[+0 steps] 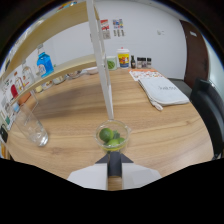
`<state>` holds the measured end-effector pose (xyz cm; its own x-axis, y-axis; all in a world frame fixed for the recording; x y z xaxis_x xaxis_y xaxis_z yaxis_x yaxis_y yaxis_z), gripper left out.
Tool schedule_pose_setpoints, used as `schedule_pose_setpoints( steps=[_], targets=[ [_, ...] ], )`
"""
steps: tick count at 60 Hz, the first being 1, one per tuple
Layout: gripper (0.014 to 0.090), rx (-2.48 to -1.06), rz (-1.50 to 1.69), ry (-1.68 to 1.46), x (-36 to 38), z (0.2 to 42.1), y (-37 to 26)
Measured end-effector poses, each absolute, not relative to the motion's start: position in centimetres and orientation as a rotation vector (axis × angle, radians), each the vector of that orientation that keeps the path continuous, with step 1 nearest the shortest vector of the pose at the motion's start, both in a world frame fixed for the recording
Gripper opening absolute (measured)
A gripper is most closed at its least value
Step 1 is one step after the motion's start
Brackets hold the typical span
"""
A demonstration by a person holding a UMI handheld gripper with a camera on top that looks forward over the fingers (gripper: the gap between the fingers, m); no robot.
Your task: Make me a cup of Mojito.
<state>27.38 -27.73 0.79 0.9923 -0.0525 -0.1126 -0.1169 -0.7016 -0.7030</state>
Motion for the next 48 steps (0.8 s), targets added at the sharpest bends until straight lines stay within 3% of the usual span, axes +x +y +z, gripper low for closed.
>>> schedule_pose_setpoints(
  steps=[13,16,19,23,25,29,33,34,35,48],
  targets=[
    [0.02,-2.383,0.082,0.064,27.6,-0.3,-28.4],
    [0.0367,-2.371,0.058,0.067,28.0,0.1,-28.3],
    [0.048,-2.364,0.035,0.074,28.3,0.4,-28.3],
    [0.0754,-2.355,0.033,0.075,28.1,1.4,-28.5],
    [0.082,-2.347,0.031,0.077,27.9,2.2,-28.7],
    [0.0855,-2.308,0.018,0.078,27.3,4.1,-28.6],
    [0.0857,-2.254,0.009,0.073,26.1,7.1,-28.6],
    [0.0806,-2.238,0.011,0.071,25.6,7.8,-28.6],
    [0.0858,-2.223,0.014,0.069,25.1,8.6,-28.6],
    [0.0852,-2.056,0.066,0.061,16.2,16.1,-29.8]
  ],
)
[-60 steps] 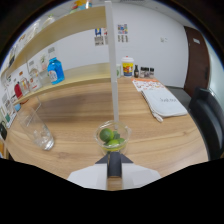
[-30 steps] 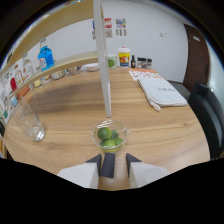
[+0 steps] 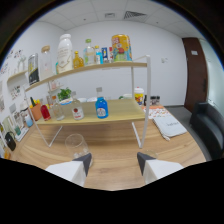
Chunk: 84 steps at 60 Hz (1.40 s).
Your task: Make me a cup of Mojito.
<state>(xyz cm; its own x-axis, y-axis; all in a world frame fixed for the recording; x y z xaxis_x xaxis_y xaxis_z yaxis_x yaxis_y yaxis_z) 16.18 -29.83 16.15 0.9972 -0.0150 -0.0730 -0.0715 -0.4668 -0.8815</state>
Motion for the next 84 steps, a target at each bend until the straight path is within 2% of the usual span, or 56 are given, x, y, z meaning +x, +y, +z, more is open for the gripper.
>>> schedule_pose_setpoints(
  steps=[6,17,25,44,59,68,79,84],
  targets=[
    [0.085,-2.041,0.076,0.04,11.9,16.4,-30.9],
    [0.0854,-2.088,0.096,0.049,6.3,14.1,-32.6],
    [0.0855,-2.069,0.103,0.057,4.1,16.0,-31.8],
    [0.0854,-1.98,0.076,0.034,3.2,22.6,-22.5],
    [0.0841,-2.016,0.05,0.044,3.9,20.7,-15.1],
    [0.0712,-2.052,0.056,0.038,3.8,18.7,-12.6],
    [0.0366,-2.04,0.044,0.042,4.0,18.5,-11.0],
    [0.0358,-2.043,0.031,0.032,3.9,18.4,-10.9]
  ],
)
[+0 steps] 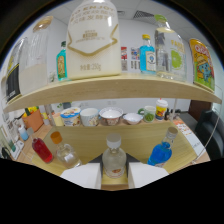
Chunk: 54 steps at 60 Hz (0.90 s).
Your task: Make me a cup of Mojito.
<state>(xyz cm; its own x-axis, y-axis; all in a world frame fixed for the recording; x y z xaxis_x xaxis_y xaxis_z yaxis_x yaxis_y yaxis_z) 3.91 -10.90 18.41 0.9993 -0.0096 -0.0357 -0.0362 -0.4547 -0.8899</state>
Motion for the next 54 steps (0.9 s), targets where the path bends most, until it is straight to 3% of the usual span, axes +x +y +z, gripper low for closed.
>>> schedule_pose_setpoints(
  steps=[12,29,44,54],
  targets=[
    [0.0346,-2.06,0.05,0.025,3.7,18.5,-11.8],
    [0.0343,-1.997,-0.023,0.061,7.6,22.1,-17.5],
    [0.0343,-2.058,-0.154,0.079,12.9,18.0,-22.5],
    [0.0342,-2.09,-0.385,-0.11,14.6,15.4,-23.0]
  ],
)
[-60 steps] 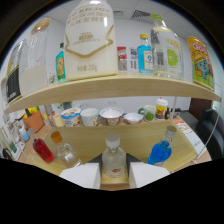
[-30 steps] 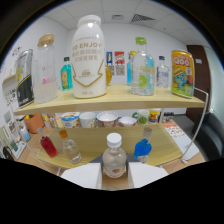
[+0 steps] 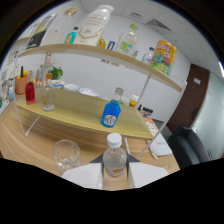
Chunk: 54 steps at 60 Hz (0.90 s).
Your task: Make me a cup of Mojito.
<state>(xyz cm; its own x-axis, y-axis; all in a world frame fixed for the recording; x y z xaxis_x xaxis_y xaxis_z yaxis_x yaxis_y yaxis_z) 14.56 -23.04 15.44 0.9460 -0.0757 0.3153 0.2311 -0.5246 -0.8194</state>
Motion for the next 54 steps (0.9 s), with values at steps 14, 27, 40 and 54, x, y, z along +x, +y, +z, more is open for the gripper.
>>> schedule_pose_setpoints(
  steps=[14,27,40,54],
  targets=[
    [0.0341,-1.936,-0.871,-0.664,14.6,16.4,-20.8],
    [0.034,-1.593,-1.302,-1.174,13.3,17.9,-19.2],
    [0.0342,-1.327,-1.527,-1.484,12.3,18.6,-18.5],
    [0.0341,-1.221,-1.576,-1.584,11.6,19.1,-18.3]
  ],
)
